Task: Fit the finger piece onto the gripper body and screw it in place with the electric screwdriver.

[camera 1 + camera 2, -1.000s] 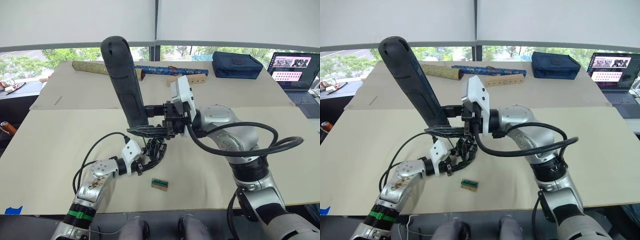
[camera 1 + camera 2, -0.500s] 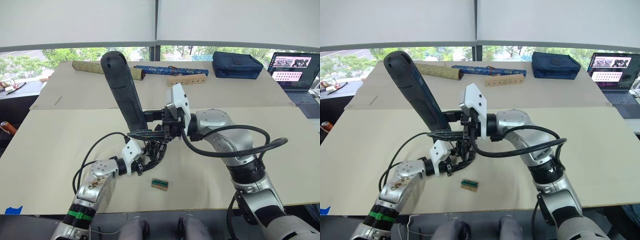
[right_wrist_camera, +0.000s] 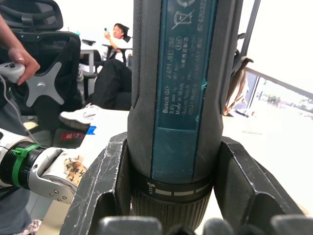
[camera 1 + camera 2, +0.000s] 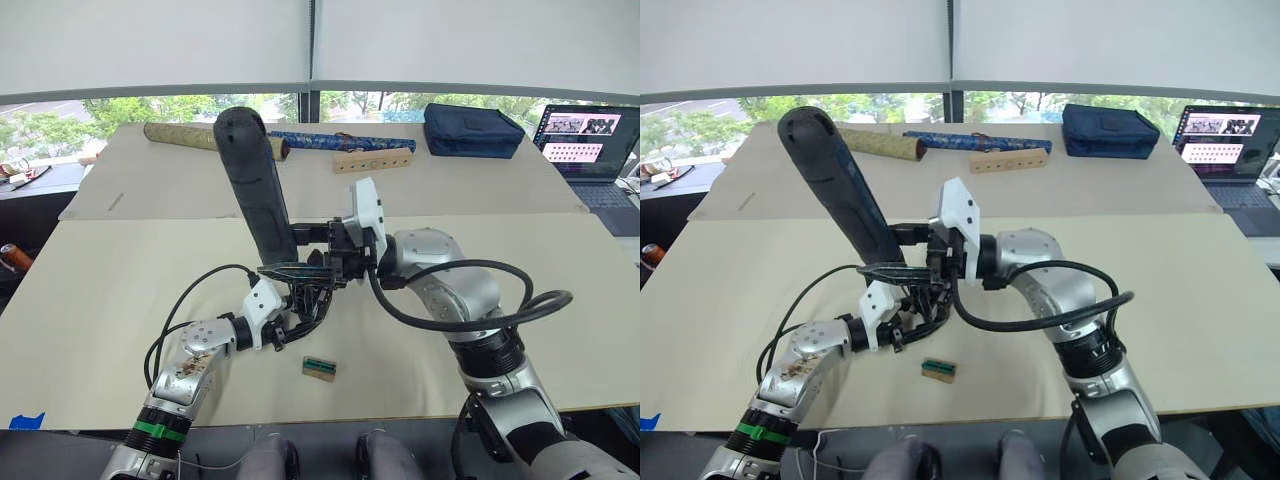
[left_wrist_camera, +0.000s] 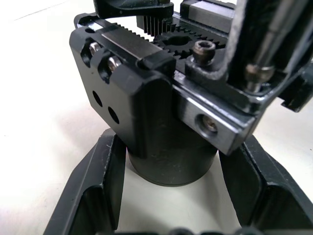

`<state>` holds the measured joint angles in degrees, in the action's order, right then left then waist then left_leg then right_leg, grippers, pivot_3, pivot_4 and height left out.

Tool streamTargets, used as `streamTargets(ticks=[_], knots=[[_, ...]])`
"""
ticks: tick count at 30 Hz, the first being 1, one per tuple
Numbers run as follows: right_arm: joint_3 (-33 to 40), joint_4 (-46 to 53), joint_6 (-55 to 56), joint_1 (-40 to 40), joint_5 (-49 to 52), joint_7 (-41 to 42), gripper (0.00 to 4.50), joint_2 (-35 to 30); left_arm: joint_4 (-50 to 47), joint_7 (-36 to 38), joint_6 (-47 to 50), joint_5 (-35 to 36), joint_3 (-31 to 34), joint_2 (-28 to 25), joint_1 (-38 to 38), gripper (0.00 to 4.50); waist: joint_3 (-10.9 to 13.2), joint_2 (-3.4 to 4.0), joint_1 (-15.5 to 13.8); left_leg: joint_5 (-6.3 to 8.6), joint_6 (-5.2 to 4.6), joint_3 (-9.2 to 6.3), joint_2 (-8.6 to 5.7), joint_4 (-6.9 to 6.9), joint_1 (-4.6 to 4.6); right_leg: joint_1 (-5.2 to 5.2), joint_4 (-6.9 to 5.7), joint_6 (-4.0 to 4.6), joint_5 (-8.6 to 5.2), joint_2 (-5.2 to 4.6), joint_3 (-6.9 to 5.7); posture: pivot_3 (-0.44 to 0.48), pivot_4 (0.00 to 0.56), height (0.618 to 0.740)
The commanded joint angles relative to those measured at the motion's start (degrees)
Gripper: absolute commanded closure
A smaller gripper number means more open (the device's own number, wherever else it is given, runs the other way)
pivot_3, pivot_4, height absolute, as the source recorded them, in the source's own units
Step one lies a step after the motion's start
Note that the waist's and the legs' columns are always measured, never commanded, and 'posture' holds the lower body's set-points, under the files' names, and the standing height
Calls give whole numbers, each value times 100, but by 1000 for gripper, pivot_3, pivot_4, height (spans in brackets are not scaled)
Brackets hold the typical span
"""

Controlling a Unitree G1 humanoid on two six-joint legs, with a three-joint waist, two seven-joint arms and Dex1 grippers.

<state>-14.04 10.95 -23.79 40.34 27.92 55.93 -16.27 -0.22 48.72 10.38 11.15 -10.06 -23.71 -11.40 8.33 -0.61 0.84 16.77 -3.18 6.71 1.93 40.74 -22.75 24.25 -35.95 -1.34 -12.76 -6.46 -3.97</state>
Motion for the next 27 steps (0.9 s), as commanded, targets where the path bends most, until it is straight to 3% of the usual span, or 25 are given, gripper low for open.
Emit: streamTargets(ticks=[1,27], knots=[[164,70,16,-119,-48,-154,2579,-55,151,140,244,-44,-183,-93,209,2210,0,0,1,0,0,0,1,0,1,-1,0,0,0,0,0,0,150,740],[-497,-281,-551,-88,-528,-579,2579,-56,198,79,247,-37,-196,-67,190,2210,-66,-16,10,-1,4,6,0,-41,48,-17,-5,6,-3,-3,10,0,150,740]])
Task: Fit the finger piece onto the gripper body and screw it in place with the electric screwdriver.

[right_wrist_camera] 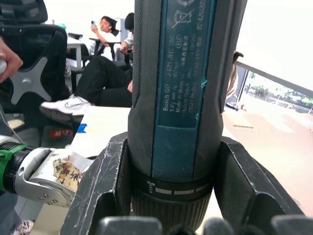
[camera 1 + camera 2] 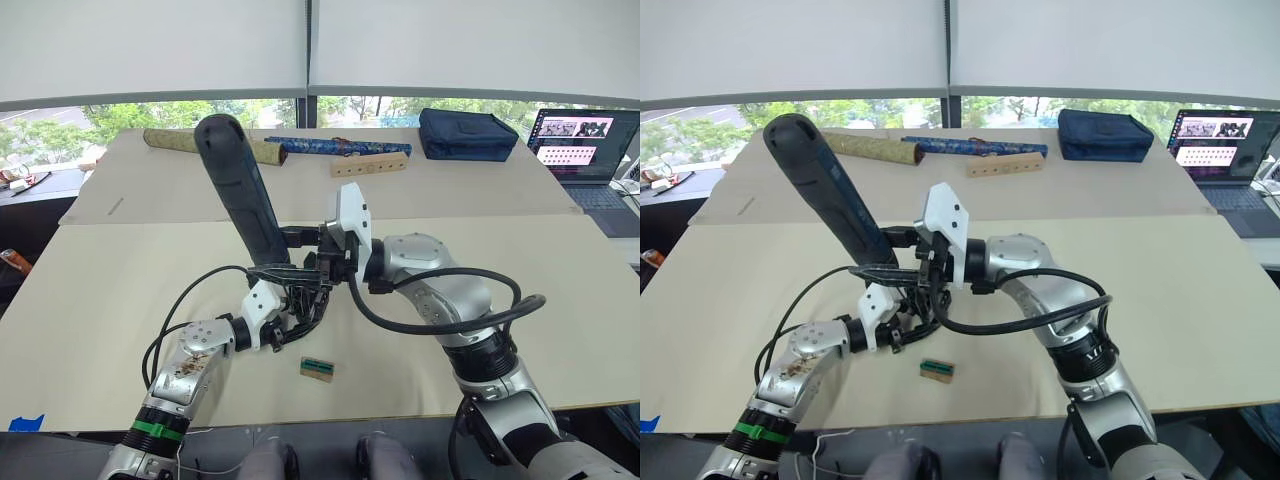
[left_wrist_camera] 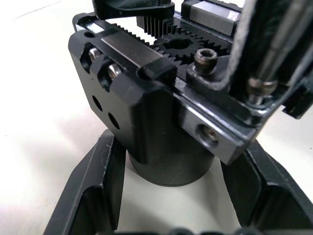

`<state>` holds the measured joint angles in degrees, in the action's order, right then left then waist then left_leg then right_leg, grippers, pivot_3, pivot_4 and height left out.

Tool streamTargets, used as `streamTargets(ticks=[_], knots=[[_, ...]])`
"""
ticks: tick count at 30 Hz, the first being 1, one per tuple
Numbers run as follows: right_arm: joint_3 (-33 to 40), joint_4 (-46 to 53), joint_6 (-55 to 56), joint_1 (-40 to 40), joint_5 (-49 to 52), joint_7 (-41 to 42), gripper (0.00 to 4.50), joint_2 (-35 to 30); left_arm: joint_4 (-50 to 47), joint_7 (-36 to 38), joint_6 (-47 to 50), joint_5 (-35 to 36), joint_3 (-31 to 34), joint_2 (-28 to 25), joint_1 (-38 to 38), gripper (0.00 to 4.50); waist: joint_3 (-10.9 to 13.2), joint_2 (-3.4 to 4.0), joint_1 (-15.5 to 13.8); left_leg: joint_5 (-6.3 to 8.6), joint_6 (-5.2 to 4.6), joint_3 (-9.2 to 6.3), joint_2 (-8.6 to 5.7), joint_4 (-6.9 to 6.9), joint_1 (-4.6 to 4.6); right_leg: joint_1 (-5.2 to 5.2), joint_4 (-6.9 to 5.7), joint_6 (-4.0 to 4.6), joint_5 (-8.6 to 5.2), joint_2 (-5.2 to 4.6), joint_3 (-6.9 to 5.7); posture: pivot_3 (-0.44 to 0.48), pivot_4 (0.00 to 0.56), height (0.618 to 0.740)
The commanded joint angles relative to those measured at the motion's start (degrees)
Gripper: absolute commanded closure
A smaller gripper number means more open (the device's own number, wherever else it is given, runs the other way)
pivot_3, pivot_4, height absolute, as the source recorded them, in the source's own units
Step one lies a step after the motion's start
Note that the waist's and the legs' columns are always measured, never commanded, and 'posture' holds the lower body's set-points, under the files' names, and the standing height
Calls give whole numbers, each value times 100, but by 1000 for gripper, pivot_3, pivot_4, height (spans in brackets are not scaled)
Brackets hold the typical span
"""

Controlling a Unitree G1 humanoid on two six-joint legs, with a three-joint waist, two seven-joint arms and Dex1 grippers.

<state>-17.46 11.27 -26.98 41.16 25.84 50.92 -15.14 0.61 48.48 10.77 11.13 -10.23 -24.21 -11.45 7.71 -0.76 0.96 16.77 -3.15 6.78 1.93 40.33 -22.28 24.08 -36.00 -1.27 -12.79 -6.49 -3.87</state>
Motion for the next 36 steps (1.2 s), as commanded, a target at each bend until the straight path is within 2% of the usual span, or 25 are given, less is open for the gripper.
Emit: streamTargets(ticks=[1,15,36], knots=[[-158,-328,-245,-184,-327,-91,2579,-175,113,102,209,-33,-180,-18,199,2210,-8,0,-2,0,0,0,0,-3,1,1,0,1,-1,0,0,0,150,740],[-189,-749,-14,-559,-486,-120,2579,-265,65,83,246,-11,-174,-27,250,2210,-101,26,1,4,-7,1,0,-50,34,-10,5,15,-9,0,0,0,150,740],[-318,-688,469,-888,-527,160,2579,-348,5,47,331,56,-106,-11,289,2210,-118,28,5,7,-9,-2,4,-63,56,-23,10,26,-15,-4,0,0,150,740]])
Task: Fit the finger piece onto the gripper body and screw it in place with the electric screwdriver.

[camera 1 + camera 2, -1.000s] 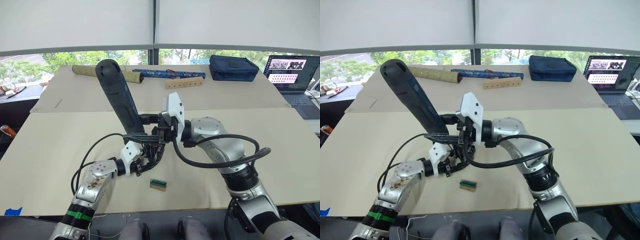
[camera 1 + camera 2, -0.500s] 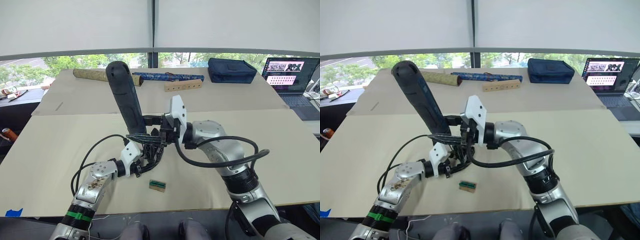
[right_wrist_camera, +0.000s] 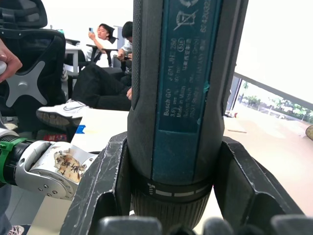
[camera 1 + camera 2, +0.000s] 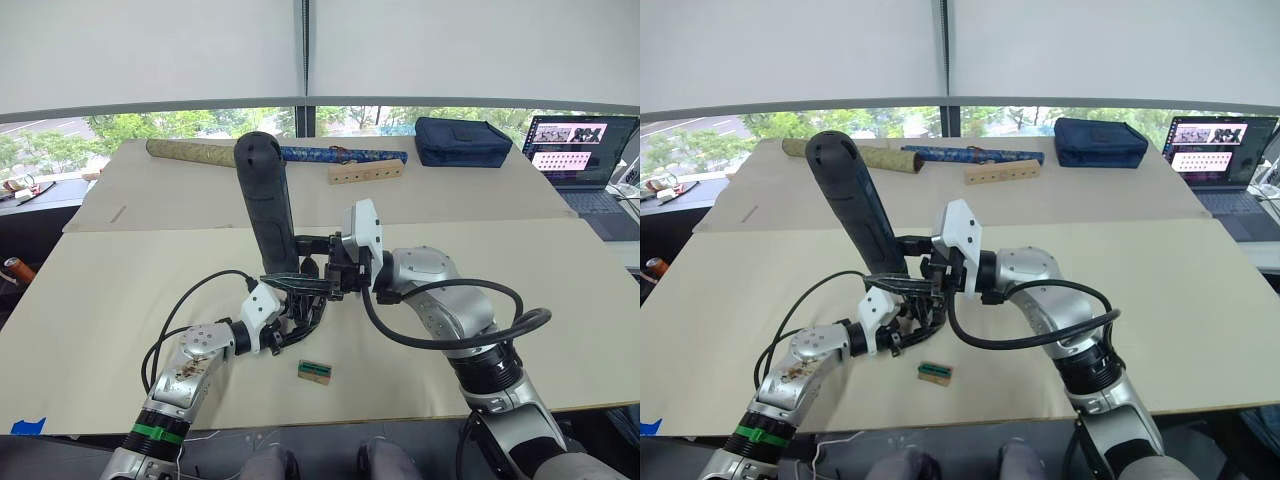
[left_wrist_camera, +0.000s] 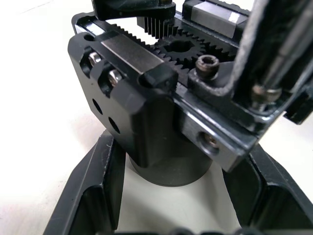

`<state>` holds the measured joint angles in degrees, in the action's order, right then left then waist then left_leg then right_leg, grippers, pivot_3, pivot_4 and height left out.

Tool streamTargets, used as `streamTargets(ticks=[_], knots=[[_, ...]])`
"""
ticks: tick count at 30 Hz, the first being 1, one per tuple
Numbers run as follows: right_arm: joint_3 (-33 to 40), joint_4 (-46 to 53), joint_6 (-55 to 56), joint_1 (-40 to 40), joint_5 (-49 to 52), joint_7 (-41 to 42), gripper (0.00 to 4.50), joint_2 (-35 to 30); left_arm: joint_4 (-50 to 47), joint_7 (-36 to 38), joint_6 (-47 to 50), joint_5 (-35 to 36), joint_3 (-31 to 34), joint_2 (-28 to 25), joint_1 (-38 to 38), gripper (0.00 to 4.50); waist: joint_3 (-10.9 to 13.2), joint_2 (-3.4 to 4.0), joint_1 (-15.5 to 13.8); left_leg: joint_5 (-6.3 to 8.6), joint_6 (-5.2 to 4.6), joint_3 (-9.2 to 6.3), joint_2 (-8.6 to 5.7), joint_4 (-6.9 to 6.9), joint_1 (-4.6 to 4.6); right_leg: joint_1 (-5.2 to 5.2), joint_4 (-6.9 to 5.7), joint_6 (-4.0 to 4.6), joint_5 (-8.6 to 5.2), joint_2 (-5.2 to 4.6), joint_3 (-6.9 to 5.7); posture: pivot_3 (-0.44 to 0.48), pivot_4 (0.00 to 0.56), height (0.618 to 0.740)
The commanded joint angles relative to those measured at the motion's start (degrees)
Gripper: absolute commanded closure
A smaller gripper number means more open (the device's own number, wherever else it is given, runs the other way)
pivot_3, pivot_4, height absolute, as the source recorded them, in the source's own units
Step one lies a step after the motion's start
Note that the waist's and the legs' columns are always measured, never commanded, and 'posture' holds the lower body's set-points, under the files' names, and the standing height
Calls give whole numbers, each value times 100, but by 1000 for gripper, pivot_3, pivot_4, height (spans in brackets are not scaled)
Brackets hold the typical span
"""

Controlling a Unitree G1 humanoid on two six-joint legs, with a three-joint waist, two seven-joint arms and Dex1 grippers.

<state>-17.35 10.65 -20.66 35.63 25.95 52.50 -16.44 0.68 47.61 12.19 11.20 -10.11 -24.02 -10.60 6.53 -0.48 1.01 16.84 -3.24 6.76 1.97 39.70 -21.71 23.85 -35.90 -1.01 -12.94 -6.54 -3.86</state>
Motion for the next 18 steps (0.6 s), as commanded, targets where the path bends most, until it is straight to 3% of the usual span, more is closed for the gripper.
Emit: streamTargets(ticks=[1,18], knots=[[-341,-622,-141,-369,-526,14,2579,-218,-16,124,207,62,-108,-23,205,2210,0,0,-1,0,0,-1,0,0,0,0,0,0,0,0,0,0,150,740],[93,-334,165,-78,-83,147,2579,-57,-8,129,185,25,-115,-48,210,2210,1,1,-5,2,1,-2,3,-8,-6,12,2,7,-3,-13,1,0,150,740]])
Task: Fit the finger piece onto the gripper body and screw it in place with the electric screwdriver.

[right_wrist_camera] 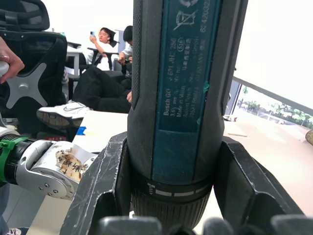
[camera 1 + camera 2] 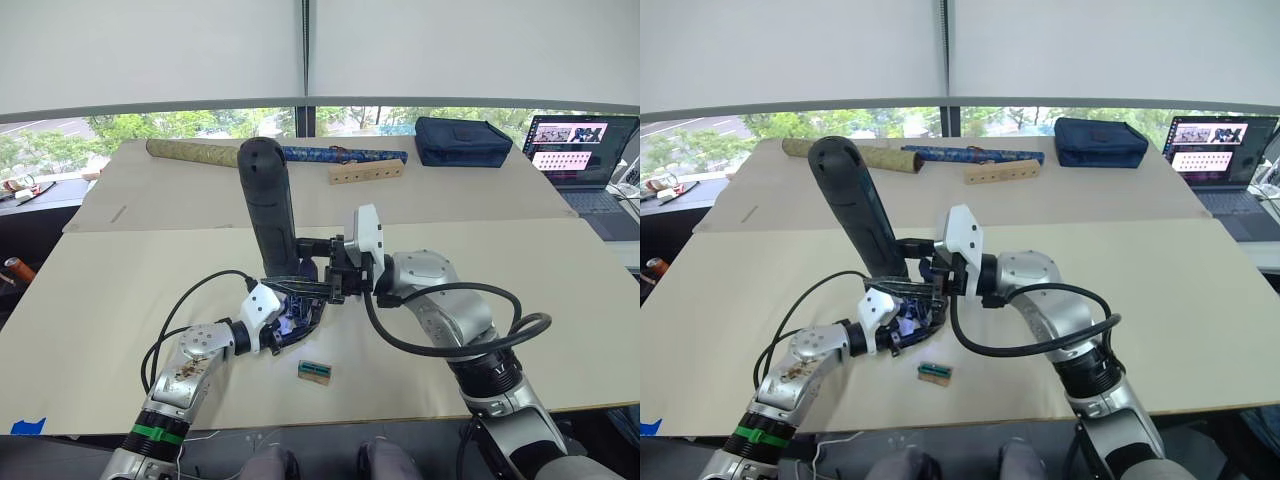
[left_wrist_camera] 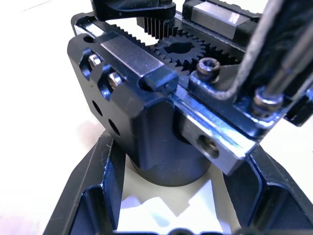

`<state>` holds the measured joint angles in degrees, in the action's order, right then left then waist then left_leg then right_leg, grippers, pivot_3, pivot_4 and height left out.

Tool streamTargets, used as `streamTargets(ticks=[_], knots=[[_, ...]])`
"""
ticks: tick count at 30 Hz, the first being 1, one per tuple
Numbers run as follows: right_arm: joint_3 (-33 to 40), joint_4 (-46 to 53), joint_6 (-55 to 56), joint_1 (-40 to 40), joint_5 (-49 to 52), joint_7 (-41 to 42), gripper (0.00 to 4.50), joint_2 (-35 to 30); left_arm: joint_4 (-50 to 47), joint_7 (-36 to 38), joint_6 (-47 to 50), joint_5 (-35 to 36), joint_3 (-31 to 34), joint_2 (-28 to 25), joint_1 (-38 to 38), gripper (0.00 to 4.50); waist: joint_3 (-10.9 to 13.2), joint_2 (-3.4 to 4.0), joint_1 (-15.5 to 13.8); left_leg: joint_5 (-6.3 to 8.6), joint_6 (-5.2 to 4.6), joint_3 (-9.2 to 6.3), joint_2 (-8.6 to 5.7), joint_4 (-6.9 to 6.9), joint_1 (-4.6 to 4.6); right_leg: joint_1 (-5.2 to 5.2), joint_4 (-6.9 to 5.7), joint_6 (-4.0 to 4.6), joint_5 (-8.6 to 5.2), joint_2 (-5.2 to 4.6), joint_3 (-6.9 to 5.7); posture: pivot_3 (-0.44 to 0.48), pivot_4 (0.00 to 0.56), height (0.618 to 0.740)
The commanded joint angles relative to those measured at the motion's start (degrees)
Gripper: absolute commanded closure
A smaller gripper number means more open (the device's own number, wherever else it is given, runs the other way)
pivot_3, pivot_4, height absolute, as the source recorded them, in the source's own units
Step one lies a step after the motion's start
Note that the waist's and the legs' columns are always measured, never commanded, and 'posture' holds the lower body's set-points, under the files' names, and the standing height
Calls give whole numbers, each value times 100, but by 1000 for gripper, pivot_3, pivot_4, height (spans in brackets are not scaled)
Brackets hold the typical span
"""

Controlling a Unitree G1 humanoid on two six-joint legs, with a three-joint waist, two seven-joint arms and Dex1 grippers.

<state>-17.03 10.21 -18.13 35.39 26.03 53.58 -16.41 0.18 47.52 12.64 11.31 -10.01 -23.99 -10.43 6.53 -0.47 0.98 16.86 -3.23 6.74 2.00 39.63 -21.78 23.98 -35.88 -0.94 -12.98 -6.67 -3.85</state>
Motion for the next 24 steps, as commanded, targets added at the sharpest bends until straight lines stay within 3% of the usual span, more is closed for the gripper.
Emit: streamTargets(ticks=[1,24], knots=[[152,-226,-58,-8,21,82,2579,-24,45,134,136,12,-123,-49,194,2210,0,0,-2,0,0,0,0,0,-3,2,0,0,0,0,0,0,150,740],[791,506,-93,228,911,657,2579,-235,463,-139,-496,-261,-161,51,258,2210,57,5,-24,3,-6,-1,-4,9,-47,25,10,-1,1,4,-15,0,150,740]])
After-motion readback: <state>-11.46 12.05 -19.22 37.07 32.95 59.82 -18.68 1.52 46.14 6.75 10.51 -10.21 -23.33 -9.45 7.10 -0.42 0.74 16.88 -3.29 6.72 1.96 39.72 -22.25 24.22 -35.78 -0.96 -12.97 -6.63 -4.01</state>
